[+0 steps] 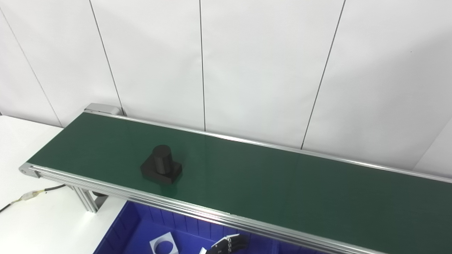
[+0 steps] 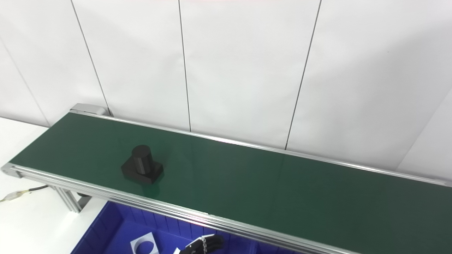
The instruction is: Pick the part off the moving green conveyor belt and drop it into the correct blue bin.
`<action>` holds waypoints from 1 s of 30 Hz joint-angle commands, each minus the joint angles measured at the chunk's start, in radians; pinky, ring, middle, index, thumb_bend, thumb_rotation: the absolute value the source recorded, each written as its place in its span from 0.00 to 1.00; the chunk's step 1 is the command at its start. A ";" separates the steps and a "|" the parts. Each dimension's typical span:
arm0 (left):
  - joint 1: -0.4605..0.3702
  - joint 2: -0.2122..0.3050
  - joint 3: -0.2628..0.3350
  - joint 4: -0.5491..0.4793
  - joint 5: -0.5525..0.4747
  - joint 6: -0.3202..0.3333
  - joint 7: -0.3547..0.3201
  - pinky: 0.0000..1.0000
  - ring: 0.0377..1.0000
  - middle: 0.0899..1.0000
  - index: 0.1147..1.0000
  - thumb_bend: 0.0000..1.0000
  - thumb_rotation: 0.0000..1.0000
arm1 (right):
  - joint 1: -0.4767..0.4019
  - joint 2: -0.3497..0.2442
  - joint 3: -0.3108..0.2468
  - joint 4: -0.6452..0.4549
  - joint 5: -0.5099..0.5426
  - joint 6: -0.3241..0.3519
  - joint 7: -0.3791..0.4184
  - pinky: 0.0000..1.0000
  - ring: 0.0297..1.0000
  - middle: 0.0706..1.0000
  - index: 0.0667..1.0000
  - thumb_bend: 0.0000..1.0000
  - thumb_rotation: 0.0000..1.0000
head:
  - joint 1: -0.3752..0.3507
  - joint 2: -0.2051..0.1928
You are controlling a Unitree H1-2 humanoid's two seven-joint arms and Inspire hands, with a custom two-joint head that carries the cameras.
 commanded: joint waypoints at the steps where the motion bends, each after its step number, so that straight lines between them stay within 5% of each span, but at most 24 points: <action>1: -0.011 -0.046 -0.023 -0.023 0.007 -0.022 0.006 0.86 0.76 0.74 0.69 0.66 0.00 | -0.003 0.007 -0.007 -0.020 0.008 -0.055 0.012 0.74 0.81 0.84 0.83 0.54 0.15 | 0.000 0.004; 30: 0.001 -0.017 -0.017 -0.074 -0.038 0.002 -0.032 0.84 0.77 0.75 0.69 0.66 0.01 | 0.005 0.018 -0.008 -0.054 -0.016 -0.055 0.008 0.71 0.78 0.81 0.81 0.58 0.12 | -0.121 0.048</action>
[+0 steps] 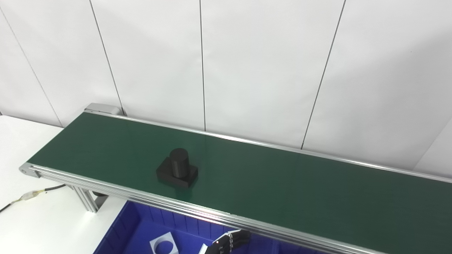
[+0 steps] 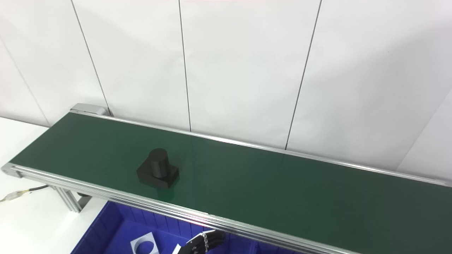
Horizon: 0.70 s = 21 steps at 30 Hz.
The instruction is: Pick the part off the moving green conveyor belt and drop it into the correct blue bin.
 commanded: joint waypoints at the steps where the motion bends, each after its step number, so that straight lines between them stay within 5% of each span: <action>1: 0.003 -0.016 -0.010 -0.049 -0.009 0.007 -0.006 0.84 0.77 0.75 0.69 0.66 0.01 | 0.002 -0.001 0.000 -0.043 -0.002 -0.055 -0.007 0.71 0.78 0.81 0.81 0.58 0.12 | -0.019 0.010; 9: -0.006 0.002 0.001 -0.068 -0.025 0.021 -0.023 0.83 0.76 0.75 0.69 0.64 0.01 | -0.019 -0.016 0.012 -0.079 -0.016 -0.055 -0.026 0.62 0.68 0.76 0.80 0.62 0.14 | -0.092 0.027; 21: -0.018 0.010 -0.004 -0.105 -0.033 0.040 -0.051 0.80 0.75 0.74 0.69 0.64 0.01 | -0.141 -0.083 0.094 -0.162 -0.021 -0.054 0.028 0.65 0.70 0.76 0.80 0.67 0.13 | -0.120 0.061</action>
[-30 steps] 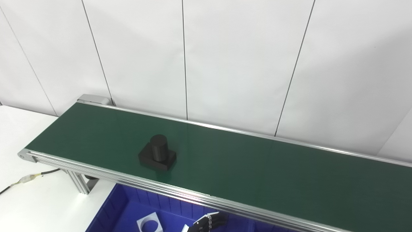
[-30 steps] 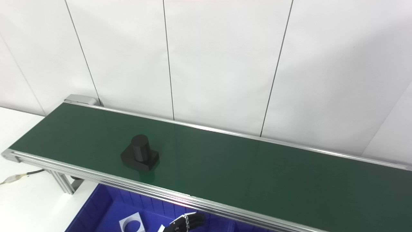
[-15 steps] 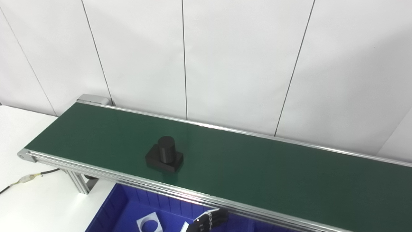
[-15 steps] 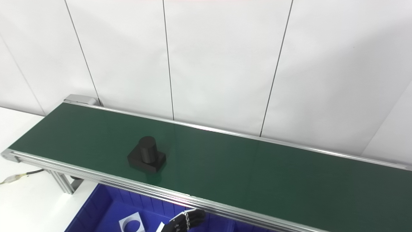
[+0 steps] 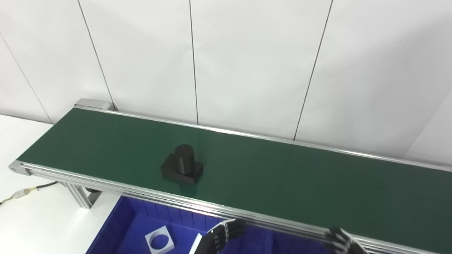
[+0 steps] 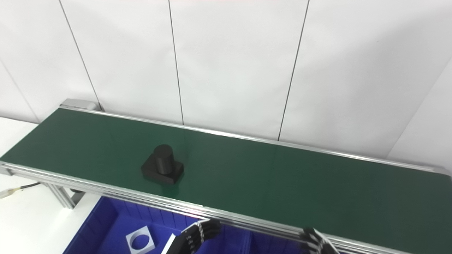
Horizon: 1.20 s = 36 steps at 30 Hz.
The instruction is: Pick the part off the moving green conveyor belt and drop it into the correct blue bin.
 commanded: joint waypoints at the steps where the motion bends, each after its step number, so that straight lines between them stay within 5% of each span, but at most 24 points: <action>1: -0.017 -0.002 -0.005 -0.041 -0.009 -0.004 -0.007 0.80 0.74 0.74 0.69 0.64 0.00 | -0.046 -0.025 0.015 -0.052 -0.017 -0.053 0.012 0.65 0.70 0.75 0.79 0.68 0.12 | -0.002 0.001; 15: 0.002 0.015 0.013 -0.081 -0.017 0.022 -0.004 0.78 0.74 0.75 0.70 0.63 0.00 | -0.261 -0.029 0.088 -0.128 -0.091 0.040 -0.022 0.72 0.75 0.79 0.80 0.70 0.04 | -0.059 0.011; 24: 0.001 0.033 0.022 -0.067 -0.042 0.012 -0.016 0.81 0.75 0.75 0.70 0.61 0.00 | -0.384 -0.024 0.144 -0.091 -0.172 0.138 -0.013 0.70 0.78 0.83 0.87 0.77 0.23 | -0.115 0.004; 36: -0.001 0.044 0.035 -0.056 -0.064 0.002 -0.028 0.81 0.75 0.74 0.69 0.62 0.00 | -0.562 -0.007 0.214 -0.005 -0.163 0.292 0.050 0.90 0.95 0.99 1.00 0.89 0.35 | -0.131 0.000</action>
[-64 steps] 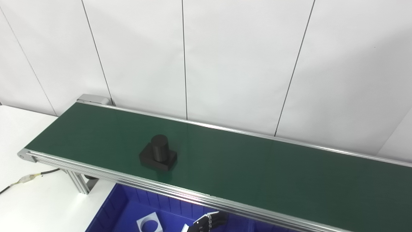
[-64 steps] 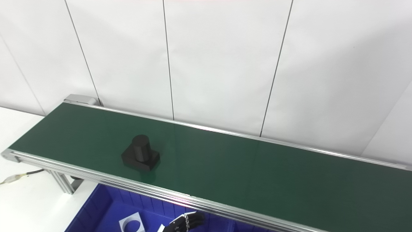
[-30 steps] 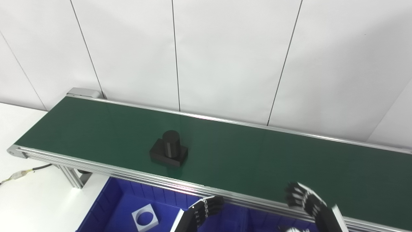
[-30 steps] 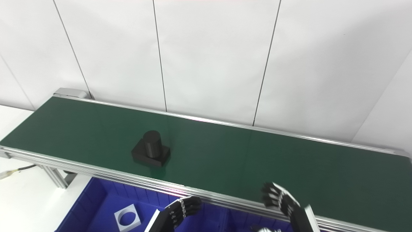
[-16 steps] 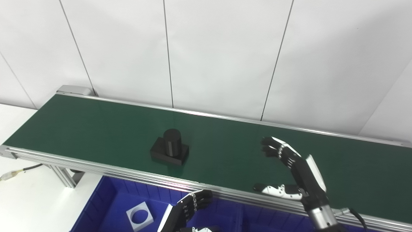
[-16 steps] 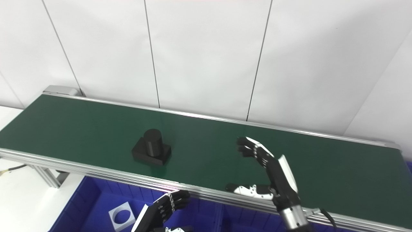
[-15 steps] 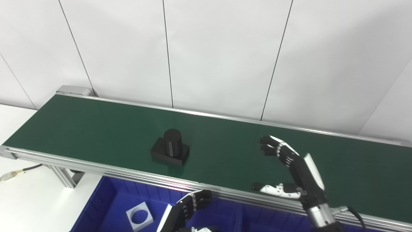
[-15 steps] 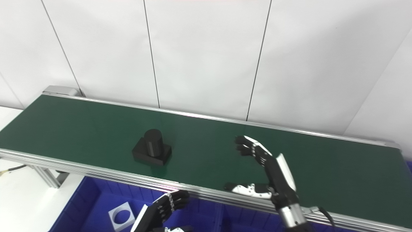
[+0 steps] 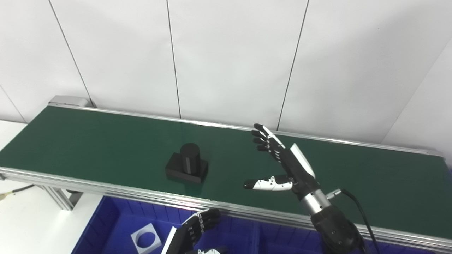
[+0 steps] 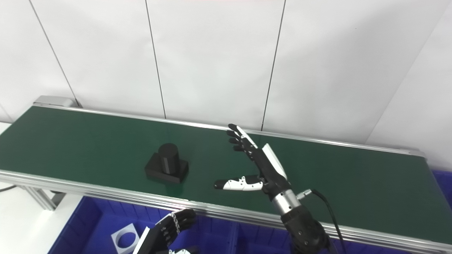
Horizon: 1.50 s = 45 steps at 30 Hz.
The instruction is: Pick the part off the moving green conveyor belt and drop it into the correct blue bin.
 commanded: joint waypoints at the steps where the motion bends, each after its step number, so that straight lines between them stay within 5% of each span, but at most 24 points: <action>1: -0.011 0.001 0.000 -0.027 -0.011 -0.028 -0.011 0.82 0.75 0.74 0.69 0.61 0.00 | -0.080 0.002 0.010 -0.013 0.014 0.027 0.024 0.93 0.97 1.00 1.00 0.90 0.36 | 0.001 0.000; 12: -0.009 0.003 0.004 -0.032 -0.002 -0.039 0.005 0.85 0.76 0.75 0.69 0.62 0.00 | -0.198 0.027 0.061 0.129 -0.042 0.019 0.016 0.99 1.00 1.00 1.00 0.89 0.27 | 0.016 -0.005; 26: -0.002 0.000 0.009 -0.049 0.010 -0.032 0.019 0.85 0.77 0.75 0.69 0.63 0.00 | -0.298 0.065 0.084 0.408 -0.098 -0.071 -0.053 0.89 0.98 1.00 1.00 0.89 0.26 | 0.043 -0.012; 35: 0.003 0.005 0.009 -0.061 0.010 -0.030 0.015 0.87 0.78 0.75 0.69 0.62 0.00 | -0.331 0.105 0.059 0.566 -0.098 -0.140 -0.165 0.92 0.95 0.95 0.97 0.87 0.18 | 0.034 -0.013; 45: 0.012 0.001 0.010 -0.074 0.007 -0.020 0.017 0.86 0.77 0.74 0.69 0.64 0.00 | -0.348 0.110 0.037 0.690 -0.069 -0.220 -0.189 0.93 0.92 0.92 0.94 0.88 0.14 | 0.043 -0.009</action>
